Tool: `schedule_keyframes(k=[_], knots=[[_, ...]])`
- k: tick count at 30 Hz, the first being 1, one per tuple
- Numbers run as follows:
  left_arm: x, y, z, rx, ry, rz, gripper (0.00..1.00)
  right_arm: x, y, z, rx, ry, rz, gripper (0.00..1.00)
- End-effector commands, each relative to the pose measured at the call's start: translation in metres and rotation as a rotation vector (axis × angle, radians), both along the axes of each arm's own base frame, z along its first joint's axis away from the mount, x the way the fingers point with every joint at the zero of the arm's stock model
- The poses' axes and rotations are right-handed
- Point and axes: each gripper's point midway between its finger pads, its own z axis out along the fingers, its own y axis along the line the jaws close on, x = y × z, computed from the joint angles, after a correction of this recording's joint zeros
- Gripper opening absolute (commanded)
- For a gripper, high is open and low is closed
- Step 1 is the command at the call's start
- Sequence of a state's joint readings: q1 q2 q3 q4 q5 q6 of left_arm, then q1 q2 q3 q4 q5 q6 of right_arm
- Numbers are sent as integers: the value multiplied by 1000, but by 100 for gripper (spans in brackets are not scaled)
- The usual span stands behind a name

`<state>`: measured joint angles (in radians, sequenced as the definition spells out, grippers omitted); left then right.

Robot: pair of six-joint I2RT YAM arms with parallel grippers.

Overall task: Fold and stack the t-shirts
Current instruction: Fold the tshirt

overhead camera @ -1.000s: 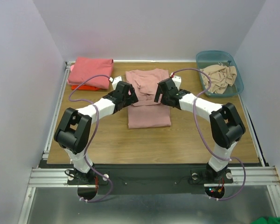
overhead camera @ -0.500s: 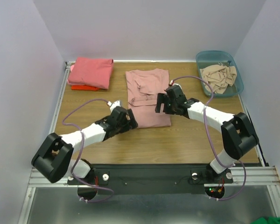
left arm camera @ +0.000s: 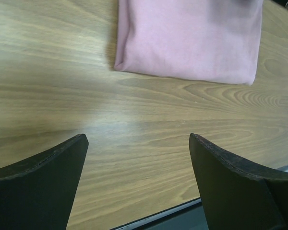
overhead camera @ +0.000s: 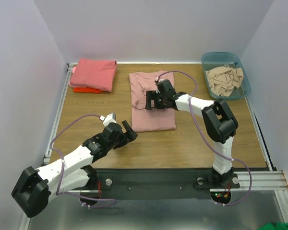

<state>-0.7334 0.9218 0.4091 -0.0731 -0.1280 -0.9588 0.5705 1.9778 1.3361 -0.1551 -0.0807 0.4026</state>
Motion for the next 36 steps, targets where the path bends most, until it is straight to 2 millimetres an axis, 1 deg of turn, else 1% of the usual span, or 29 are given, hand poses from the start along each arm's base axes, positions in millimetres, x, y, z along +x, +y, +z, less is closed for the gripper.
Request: schedule_keyframes(k=[1,2,3,6,7,9,11,13,14,15,17,18,19,20,21,22,23,24,25,26,27,28,29,30,31,32,33,34,36], knots=[[-7,18,-11,34,27,66,98,57,7,26,-60,-196,-30,100],[-9,20,-11,36,27,67,98,70,0,29,-109,-237,-66,100],[-10,21,-12,38,30,70,98,83,1,31,-124,-262,-88,100],[-11,26,-14,53,40,86,98,107,-8,44,-167,-325,-150,100],[-12,27,-15,57,41,89,98,118,-6,55,-160,-355,-171,100],[-12,28,-15,61,44,92,98,135,-17,71,-171,-397,-253,100],[-11,27,-13,59,42,92,98,138,-27,82,-197,-419,-307,100],[-10,27,-12,62,37,95,99,135,-32,94,-189,-432,-335,100],[-10,27,-13,64,41,96,98,130,-36,104,-182,-440,-340,100],[-8,26,-11,60,35,95,98,124,-32,109,-160,-437,-313,100],[-8,25,-12,64,36,89,98,106,-32,112,-135,-416,-261,100],[-6,24,-12,64,34,92,98,95,-29,106,-116,-389,-223,100],[-6,25,-15,76,43,95,98,86,-33,102,-115,-372,-219,100],[-2,23,-11,72,35,102,98,74,-39,121,-87,-388,-231,100],[1,23,-10,77,28,108,98,51,-52,88,-109,-311,-249,100],[4,22,-9,79,23,111,98,38,-60,87,-101,-295,-273,100],[7,21,-11,87,26,110,98,24,-70,78,-101,-267,-298,100],[14,16,-3,71,5,115,98,11,-76,72,-70,-232,-347,100],[19,16,-6,82,11,116,98,-16,-92,63,-62,-197,-369,100],[24,15,-5,82,5,117,98,-27,-96,60,-37,-178,-389,100],[32,6,5,59,-22,85,98,-38,-97,73,35,-174,-416,100],[36,3,6,56,-26,76,98,-47,-100,65,44,-145,-426,100],[42,3,0,67,-11,81,98,-58,-105,53,44,-115,-433,100],[51,-5,8,47,-35,55,98,-65,-108,48,60,-92,-445,100],[56,-7,9,46,-36,51,98,-65,-108,48,69,-89,-459,99],[60,-9,2,59,-18,46,98,-67,-111,44,68,-76,-472,99],[70,-13,8,46,-33,48,98,-68,-113,40,84,-56,-491,98],[74,-14,1,68,-21,43,95,-69,-114,36,88,-41,-502,97],[82,-20,4,67,-28,36,88,-68,-117,23,74,-10,-527,94]])
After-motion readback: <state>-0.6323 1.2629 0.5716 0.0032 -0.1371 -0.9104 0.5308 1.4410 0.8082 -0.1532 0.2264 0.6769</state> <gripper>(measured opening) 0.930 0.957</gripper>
